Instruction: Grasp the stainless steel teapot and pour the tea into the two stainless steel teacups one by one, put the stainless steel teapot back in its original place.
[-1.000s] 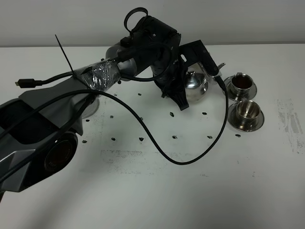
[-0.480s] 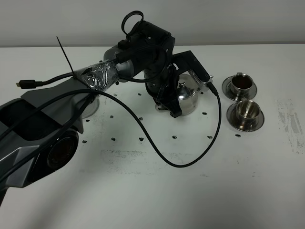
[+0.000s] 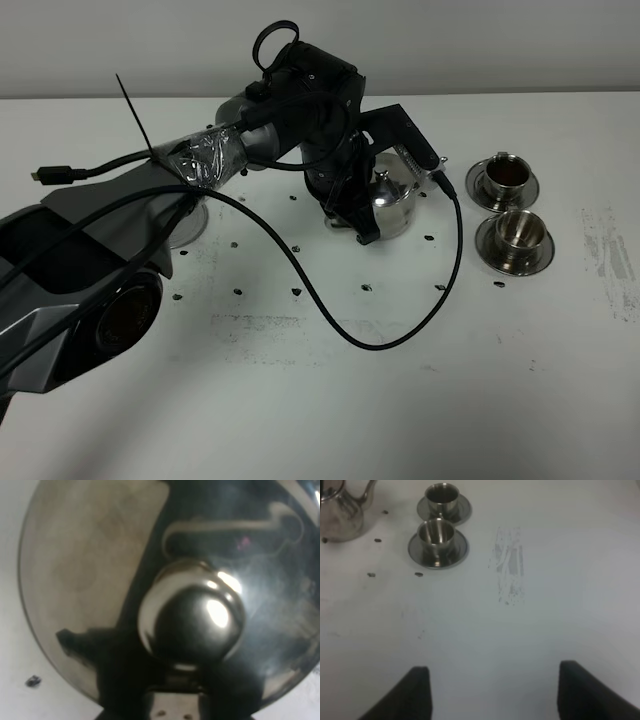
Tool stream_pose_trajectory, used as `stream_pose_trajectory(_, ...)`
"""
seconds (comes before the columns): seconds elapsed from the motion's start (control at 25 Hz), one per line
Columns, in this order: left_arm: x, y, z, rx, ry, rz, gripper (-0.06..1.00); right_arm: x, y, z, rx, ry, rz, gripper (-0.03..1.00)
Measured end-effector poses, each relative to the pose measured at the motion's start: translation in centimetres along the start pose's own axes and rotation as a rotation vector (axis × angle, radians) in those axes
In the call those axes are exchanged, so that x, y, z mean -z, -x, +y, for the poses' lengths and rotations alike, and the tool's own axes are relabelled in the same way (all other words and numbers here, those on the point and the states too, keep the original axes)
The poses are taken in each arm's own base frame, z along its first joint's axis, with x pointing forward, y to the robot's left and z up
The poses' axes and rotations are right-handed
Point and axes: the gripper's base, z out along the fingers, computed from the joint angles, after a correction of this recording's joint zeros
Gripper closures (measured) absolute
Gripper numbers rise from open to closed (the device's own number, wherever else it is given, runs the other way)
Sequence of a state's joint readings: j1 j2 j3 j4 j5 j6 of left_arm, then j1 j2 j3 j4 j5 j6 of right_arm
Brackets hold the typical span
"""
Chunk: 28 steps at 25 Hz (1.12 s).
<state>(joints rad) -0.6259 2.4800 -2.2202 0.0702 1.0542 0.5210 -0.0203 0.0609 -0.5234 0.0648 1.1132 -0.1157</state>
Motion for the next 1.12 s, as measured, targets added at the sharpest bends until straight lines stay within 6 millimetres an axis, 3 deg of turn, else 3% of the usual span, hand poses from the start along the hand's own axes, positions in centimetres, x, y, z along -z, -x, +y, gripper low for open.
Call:
stream_pose_trajectory(0.28,4.5,0.5,-0.3,-0.113,0.049,-0.036,0.77,0.0,0.0,0.0,0.000,0.000,0.000,0.44)
stream_pose_trajectory(0.4,5.2,1.0,-1.1,-0.215,0.110,-0.006,0.77,0.0,0.0,0.0,0.000,0.000,0.000,0.44)
stream_pose_trajectory(0.72,5.0,3.7,-2.7,-0.440,0.337,-0.037,0.77,0.0,0.0,0.0,-0.001,0.000,0.000,0.44)
stream_pose_trajectory(1.12,3.0,4.7,-4.1,-0.650,0.364,-0.016,0.77,0.0,0.0,0.0,-0.001,0.000,0.000,0.44)
